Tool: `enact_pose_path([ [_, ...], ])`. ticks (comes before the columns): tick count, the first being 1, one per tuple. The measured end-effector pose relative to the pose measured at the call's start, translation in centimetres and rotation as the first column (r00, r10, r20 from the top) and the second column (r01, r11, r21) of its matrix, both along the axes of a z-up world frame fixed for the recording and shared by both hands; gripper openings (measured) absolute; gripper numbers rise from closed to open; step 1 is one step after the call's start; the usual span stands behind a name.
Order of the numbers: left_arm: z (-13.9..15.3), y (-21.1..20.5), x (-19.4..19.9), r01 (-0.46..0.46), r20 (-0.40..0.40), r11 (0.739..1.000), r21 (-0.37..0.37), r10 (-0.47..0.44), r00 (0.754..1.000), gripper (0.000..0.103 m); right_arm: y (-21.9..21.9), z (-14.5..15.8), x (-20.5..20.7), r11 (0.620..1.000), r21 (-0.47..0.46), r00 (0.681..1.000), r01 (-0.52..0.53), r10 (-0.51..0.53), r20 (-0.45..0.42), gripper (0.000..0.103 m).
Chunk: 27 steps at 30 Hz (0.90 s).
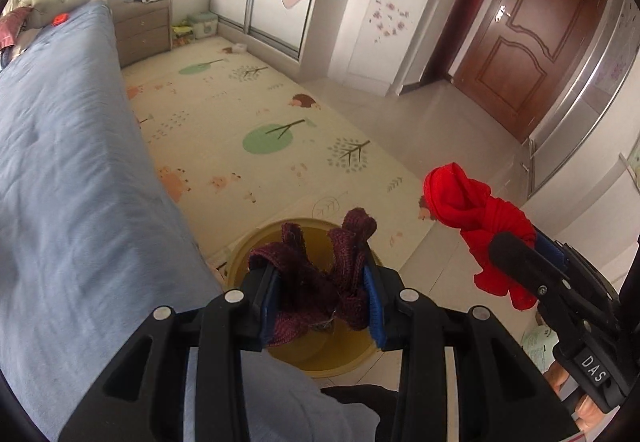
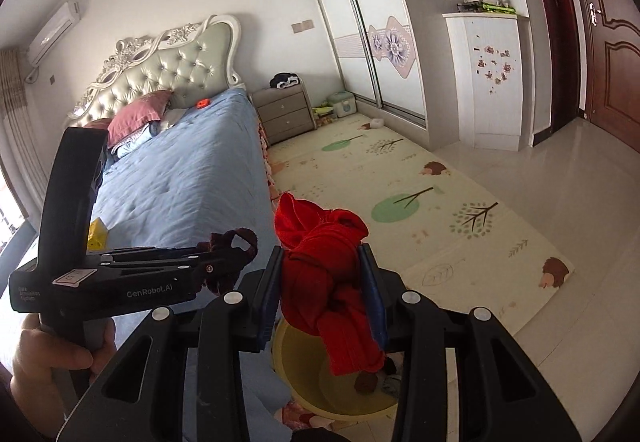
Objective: Collect trash
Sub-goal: 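Carry both cloths over the yellow bucket and open both tools to drop them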
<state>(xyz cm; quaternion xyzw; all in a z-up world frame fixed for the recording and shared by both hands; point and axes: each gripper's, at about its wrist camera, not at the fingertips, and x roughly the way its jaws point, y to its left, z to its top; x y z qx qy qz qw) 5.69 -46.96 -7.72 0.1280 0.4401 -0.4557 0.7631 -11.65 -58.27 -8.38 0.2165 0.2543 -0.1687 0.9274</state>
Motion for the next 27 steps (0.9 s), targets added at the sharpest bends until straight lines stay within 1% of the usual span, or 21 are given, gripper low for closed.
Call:
enact_pose_path([
  [5, -1.7, -2.2, 0.3, 0.017, -0.009, 0.999, 0.048, -0.016, 1.000, 0.037, -1.4, -2.0, 0.1, 0.999, 0.041, 0.999, 0.015, -0.013, -0.029, 0.037],
  [8, -2.5, -3.7, 0.8, 0.012, -0.023, 0.997, 0.080, -0.010, 1.000, 0.040, -2.1, -3.1, 0.4, 0.998, 0.063, 0.999, 0.032, -0.030, -0.041, 0.038],
  [9, -2.8, -4.2, 1.0, 0.008, -0.022, 0.996, 0.088, -0.006, 1.000, 0.043, -2.4, -3.6, 0.5, 0.997, 0.069, 0.998, 0.039, -0.036, -0.049, 0.041],
  [11, -3.6, -5.2, 1.4, 0.002, -0.029, 0.994, 0.113, 0.001, 1.000, 0.059, -3.0, -4.7, 0.8, 0.996, 0.077, 0.996, 0.053, -0.048, -0.076, 0.043],
  [12, -4.1, -5.7, 1.7, 0.005, -0.051, 0.992, 0.129, 0.002, 0.999, 0.079, -3.3, -5.3, 1.0, 0.995, 0.084, 0.995, 0.052, -0.044, -0.091, 0.053],
  [13, -4.6, -6.1, 2.1, 0.005, -0.075, 0.990, 0.140, 0.006, 0.997, 0.087, -3.6, -5.9, 1.1, 0.994, 0.091, 0.994, 0.054, -0.044, -0.105, 0.059],
  [14, -5.0, -6.4, 2.6, 0.003, -0.094, 0.988, 0.152, 0.011, 0.996, 0.088, -3.7, -6.7, 1.3, 0.994, 0.095, 0.990, 0.054, -0.042, -0.132, 0.070],
  [15, -5.6, -6.7, 3.0, 0.011, -0.125, 0.985, 0.174, 0.011, 0.992, 0.089, -3.8, -7.6, 1.5, 0.994, 0.099, 0.986, 0.051, -0.035, -0.160, 0.071],
  [17, -6.6, -7.2, 3.5, 0.024, -0.167, 0.979, 0.204, 0.010, 0.986, 0.089, -3.9, -8.9, 1.9, 0.992, 0.122, 0.981, 0.039, -0.015, -0.196, 0.071],
  [20, -7.1, -7.0, 3.9, 0.022, -0.187, 0.976, 0.215, 0.019, 0.982, 0.089, -4.1, -10.4, 1.8, 0.985, 0.167, 0.979, 0.034, 0.001, -0.206, 0.071],
  [24, -7.5, -6.9, 3.3, 0.032, -0.172, 0.976, 0.215, 0.005, 0.985, 0.091, -4.0, -10.6, 1.8, 0.983, 0.181, 0.979, 0.038, 0.000, -0.204, 0.071],
  [27, -7.6, -7.1, 2.9, 0.054, -0.164, 0.976, 0.212, -0.019, 0.986, 0.091, -3.9, -10.2, 1.7, 0.985, 0.172, 0.981, 0.033, 0.001, -0.193, 0.071],
])
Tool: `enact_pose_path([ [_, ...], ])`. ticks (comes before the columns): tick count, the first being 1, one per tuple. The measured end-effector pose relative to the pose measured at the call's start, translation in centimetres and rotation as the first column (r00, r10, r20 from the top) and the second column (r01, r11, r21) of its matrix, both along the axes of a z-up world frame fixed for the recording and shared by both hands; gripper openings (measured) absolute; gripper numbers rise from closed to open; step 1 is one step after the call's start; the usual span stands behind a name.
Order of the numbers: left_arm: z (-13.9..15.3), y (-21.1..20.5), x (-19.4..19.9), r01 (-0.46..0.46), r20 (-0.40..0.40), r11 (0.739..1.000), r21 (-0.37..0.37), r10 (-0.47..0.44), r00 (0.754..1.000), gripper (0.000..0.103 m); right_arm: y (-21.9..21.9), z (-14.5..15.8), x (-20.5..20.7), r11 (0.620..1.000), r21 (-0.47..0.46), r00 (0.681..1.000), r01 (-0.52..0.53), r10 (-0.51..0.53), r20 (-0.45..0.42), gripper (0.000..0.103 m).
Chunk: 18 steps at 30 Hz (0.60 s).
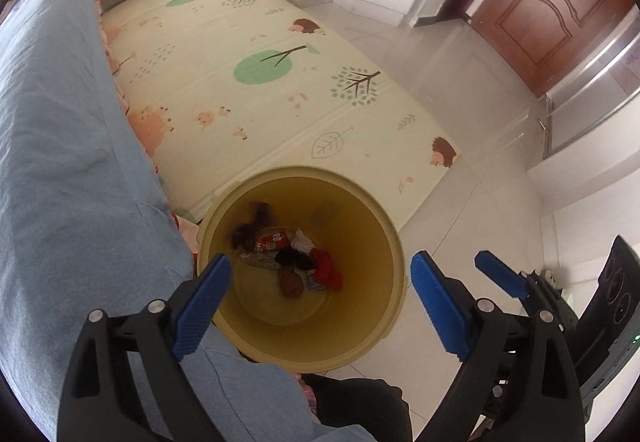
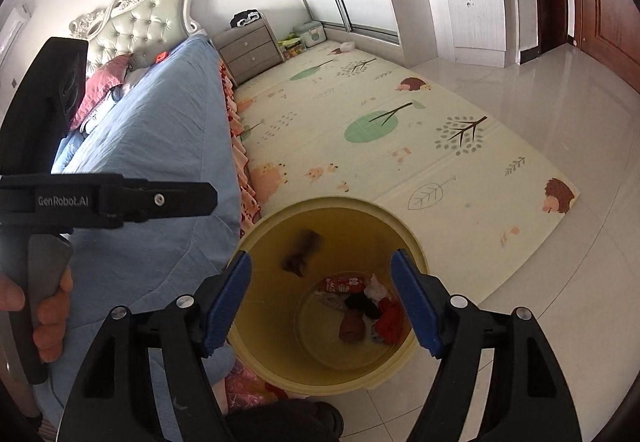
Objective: Collect trash
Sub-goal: 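Move both tools back over the bed toward the black and white foam pieces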
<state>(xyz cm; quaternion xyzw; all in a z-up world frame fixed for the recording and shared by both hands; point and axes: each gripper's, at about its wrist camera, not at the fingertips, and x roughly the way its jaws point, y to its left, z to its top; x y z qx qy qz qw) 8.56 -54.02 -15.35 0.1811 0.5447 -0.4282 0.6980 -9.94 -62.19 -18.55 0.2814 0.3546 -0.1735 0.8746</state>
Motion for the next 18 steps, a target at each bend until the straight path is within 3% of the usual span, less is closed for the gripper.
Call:
enact_pose_path([
  [9, 0.7, 0.1, -0.3, -0.007, 0.023, 1.000, -0.017, 0.007, 1.000, 0.091, 0.3, 0.7, -0.2, 1.000, -0.013, 1.000, 0.005, -0.005, 0.009, 0.071],
  [18, 3.0, 1.7, -1.7, 0.004, 0.111, 0.996, -0.087, 0.006, 0.994, 0.091, 1.6, 2.8, -0.7, 0.998, -0.056, 1.000, 0.004, -0.003, 0.019, 0.071],
])
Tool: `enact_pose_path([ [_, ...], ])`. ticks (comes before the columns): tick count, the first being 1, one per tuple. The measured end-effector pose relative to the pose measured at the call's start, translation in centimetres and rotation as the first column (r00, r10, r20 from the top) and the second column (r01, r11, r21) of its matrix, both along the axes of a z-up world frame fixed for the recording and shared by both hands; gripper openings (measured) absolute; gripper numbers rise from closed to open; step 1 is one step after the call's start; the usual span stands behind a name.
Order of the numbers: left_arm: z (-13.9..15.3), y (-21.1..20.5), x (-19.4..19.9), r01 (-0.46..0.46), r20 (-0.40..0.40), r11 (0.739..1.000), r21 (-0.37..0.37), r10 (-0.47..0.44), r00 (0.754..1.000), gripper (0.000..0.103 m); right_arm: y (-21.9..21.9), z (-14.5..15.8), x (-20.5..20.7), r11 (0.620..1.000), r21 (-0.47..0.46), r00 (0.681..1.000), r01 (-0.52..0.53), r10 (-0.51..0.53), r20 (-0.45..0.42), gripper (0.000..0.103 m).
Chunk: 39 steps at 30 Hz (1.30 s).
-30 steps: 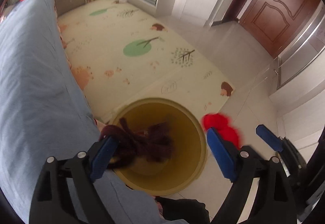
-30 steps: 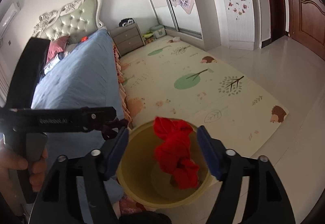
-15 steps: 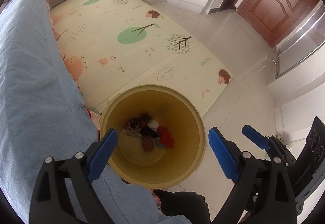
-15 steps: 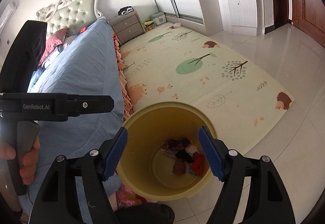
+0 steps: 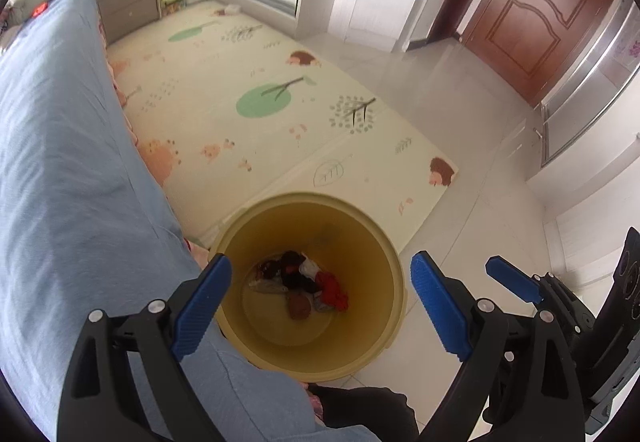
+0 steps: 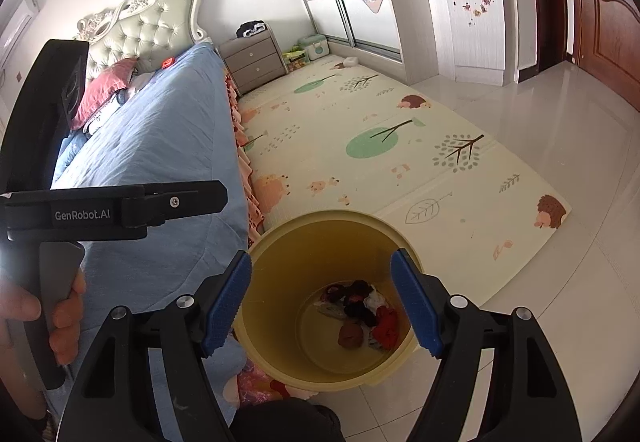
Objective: Collect trash
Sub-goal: 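Move both tools back over the bed toward the black and white foam pieces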
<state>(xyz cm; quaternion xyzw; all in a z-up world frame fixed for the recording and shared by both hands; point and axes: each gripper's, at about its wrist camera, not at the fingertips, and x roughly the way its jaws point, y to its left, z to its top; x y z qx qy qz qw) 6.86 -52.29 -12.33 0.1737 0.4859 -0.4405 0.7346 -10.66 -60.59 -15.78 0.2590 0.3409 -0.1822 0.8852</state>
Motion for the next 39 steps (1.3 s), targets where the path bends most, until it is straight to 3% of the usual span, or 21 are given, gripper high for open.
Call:
enact_pose_path([
  [11, 5.0, 6.8, -0.6, -0.068, 0.101, 0.989, -0.133, 0.082, 0.991, 0.091, 3.2, 4.0, 0.2, 0.996, -0.082, 0.999, -0.031, 0.034, 0.041, 0.071],
  [19, 9.5, 16.3, -0.4, -0.193, 0.246, 0.949, -0.250, 0.255, 0.935, 0.098, 8.6, 8.1, 2.5, 0.977, -0.159, 0.982, -0.141, 0.159, 0.102, 0.072],
  [24, 11.9, 23.7, 0.0, -0.294, 0.324, 0.903, -0.314, 0.393, 0.861, 0.099, 12.6, 10.6, 3.9, 0.958, -0.215, 0.954, -0.192, 0.234, 0.187, 0.089],
  [28, 13.5, 29.3, 0.8, -0.371, 0.358, 0.857, -0.359, 0.493, 0.793, 0.099, 16.7, 12.3, 5.5, 0.938, -0.248, 0.913, -0.243, 0.308, 0.269, 0.096],
  [35, 14.5, 39.6, 2.4, -0.502, 0.382, 0.780, -0.374, 0.623, 0.682, 0.099, 24.9, 14.0, 9.8, 0.897, -0.255, 0.820, -0.360, 0.435, 0.373, 0.095],
  [39, 14.0, 45.8, 3.4, -0.592, 0.369, 0.719, -0.364, 0.695, 0.617, 0.099, 30.5, 14.4, 12.7, 0.856, -0.245, 0.762, -0.455, 0.516, 0.391, 0.095],
])
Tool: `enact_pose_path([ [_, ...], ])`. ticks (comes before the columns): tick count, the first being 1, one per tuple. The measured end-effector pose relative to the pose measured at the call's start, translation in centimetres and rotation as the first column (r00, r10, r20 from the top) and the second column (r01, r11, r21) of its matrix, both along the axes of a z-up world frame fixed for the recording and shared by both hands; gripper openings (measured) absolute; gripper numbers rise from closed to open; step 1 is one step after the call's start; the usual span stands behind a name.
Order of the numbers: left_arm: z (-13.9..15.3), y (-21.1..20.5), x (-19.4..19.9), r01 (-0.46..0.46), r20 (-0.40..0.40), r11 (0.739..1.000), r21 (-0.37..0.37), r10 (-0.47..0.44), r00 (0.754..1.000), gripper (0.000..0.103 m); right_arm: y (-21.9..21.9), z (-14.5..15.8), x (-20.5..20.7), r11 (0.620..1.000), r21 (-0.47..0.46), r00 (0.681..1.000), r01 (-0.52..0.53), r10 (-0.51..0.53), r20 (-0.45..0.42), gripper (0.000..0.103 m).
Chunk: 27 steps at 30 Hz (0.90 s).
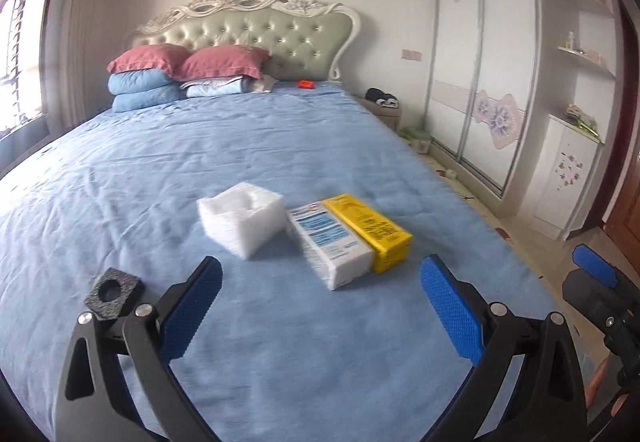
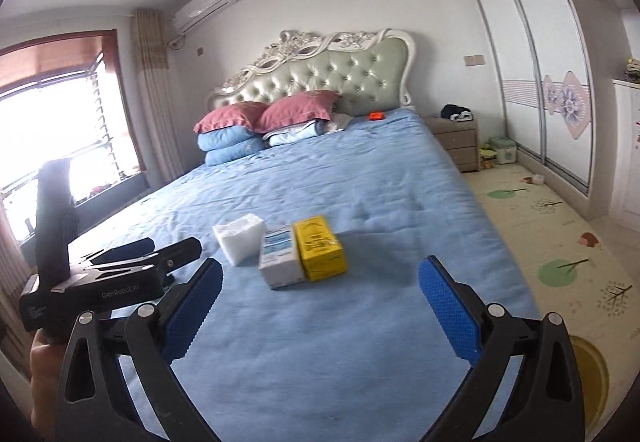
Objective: Collect trash
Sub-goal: 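Move both tools back over the bed toward the black and white foam pieces, then grasp the black foam square with the left tool while the right tool grasps the white foam block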
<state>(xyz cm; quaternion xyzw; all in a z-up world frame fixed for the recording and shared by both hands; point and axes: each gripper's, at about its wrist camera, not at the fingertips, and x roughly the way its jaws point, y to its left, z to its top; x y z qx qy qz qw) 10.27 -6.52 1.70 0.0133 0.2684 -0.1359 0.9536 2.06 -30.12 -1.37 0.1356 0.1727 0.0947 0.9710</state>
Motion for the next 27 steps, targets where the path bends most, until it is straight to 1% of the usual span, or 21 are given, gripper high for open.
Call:
enact_pose_path([
  [4, -1.1, 5.5, 1.1, -0.093, -0.023, 0.995, 0.027, 0.094, 0.995, 0.099, 5.2, 0.5, 2.2, 0.995, 0.000, 0.995, -0.102, 0.102, -0.003, 0.095],
  [7, -1.9, 8.9, 1.6, -0.139, -0.040, 0.990, 0.031, 0.140, 0.989, 0.099, 8.6, 0.8, 3.2, 0.987, 0.002, 0.987, -0.162, 0.162, 0.001, 0.095],
  [9, -2.6, 10.9, 1.8, -0.162, -0.055, 0.987, 0.022, 0.163, 0.985, 0.099, 10.5, 0.9, 3.8, 0.983, -0.009, 0.983, -0.184, 0.184, 0.003, 0.095],
  [13, -3.7, 14.2, 2.7, -0.200, -0.084, 0.980, 0.006, 0.200, 0.976, 0.099, 13.5, 0.6, 5.3, 0.975, -0.032, 0.976, -0.218, 0.217, -0.033, 0.095],
  [15, -4.5, 15.8, 3.7, -0.213, -0.104, 0.977, 0.018, 0.214, 0.971, 0.099, 14.7, 0.6, 5.8, 0.970, -0.037, 0.970, -0.241, 0.239, -0.041, 0.095],
  [19, -6.0, 17.6, 5.7, -0.211, -0.145, 0.976, 0.054, 0.217, 0.965, 0.099, 16.4, 0.5, 6.6, 0.965, -0.045, 0.966, -0.257, 0.254, -0.052, 0.095],
  [22, -7.2, 18.9, 7.6, -0.192, -0.201, 0.981, 0.037, 0.196, 0.960, 0.099, 17.9, 0.6, 7.4, 0.961, -0.046, 0.961, -0.273, 0.270, -0.062, 0.095],
  [25, -8.2, 19.5, 9.4, -0.156, -0.262, 0.988, 0.015, 0.154, 0.953, 0.099, 19.0, 0.7, 8.2, 0.958, -0.071, 0.960, -0.277, 0.272, -0.072, 0.095],
  [27, -8.7, 19.4, 10.4, -0.131, -0.296, 0.990, 0.044, 0.138, 0.945, 0.099, 19.5, 0.7, 8.9, 0.958, -0.083, 0.960, -0.276, 0.270, -0.080, 0.095],
])
